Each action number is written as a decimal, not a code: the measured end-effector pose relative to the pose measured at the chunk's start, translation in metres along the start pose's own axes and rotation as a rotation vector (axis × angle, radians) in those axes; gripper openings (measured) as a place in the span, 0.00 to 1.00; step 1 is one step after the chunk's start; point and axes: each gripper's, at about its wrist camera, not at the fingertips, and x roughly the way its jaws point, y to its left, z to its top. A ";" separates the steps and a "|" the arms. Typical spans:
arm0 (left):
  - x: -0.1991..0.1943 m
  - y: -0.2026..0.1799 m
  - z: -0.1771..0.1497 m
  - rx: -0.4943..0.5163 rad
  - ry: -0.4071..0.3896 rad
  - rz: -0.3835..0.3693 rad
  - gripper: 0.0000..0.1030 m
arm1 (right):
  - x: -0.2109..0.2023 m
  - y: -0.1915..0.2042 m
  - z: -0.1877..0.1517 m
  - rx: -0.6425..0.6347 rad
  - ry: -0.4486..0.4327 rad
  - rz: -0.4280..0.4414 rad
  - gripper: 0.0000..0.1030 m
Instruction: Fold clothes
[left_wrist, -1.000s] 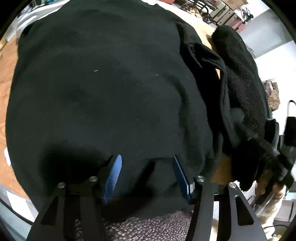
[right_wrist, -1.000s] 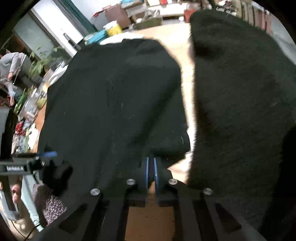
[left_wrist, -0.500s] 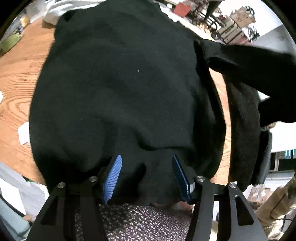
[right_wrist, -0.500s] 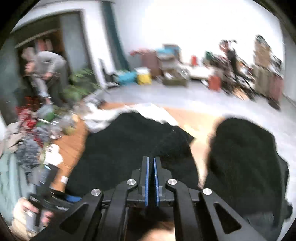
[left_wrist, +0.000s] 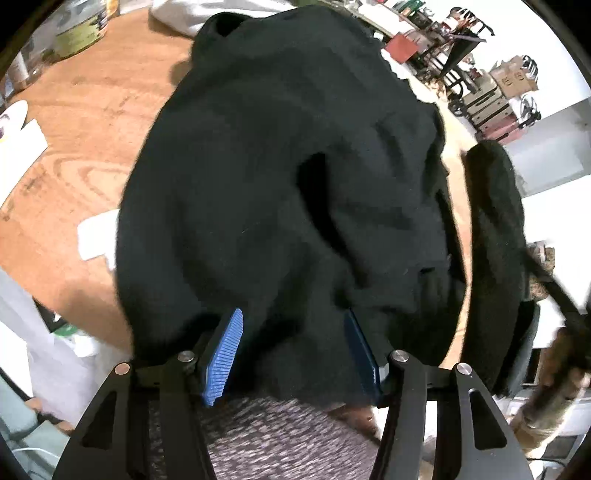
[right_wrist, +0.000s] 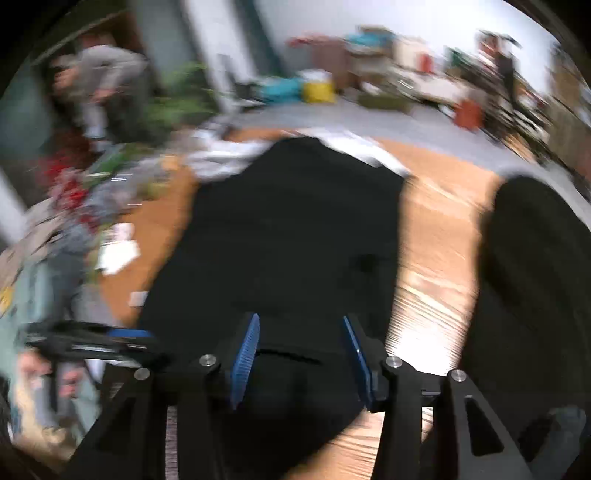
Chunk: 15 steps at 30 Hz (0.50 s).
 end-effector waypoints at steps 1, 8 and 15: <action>0.003 -0.010 0.005 0.011 -0.008 -0.009 0.58 | 0.009 -0.014 -0.001 0.036 0.024 -0.036 0.45; 0.025 -0.066 0.023 0.107 0.028 0.027 0.62 | 0.071 -0.045 0.008 0.129 0.088 -0.008 0.31; 0.031 -0.049 0.031 0.107 0.047 0.160 0.62 | 0.108 -0.061 0.032 0.100 0.089 -0.121 0.31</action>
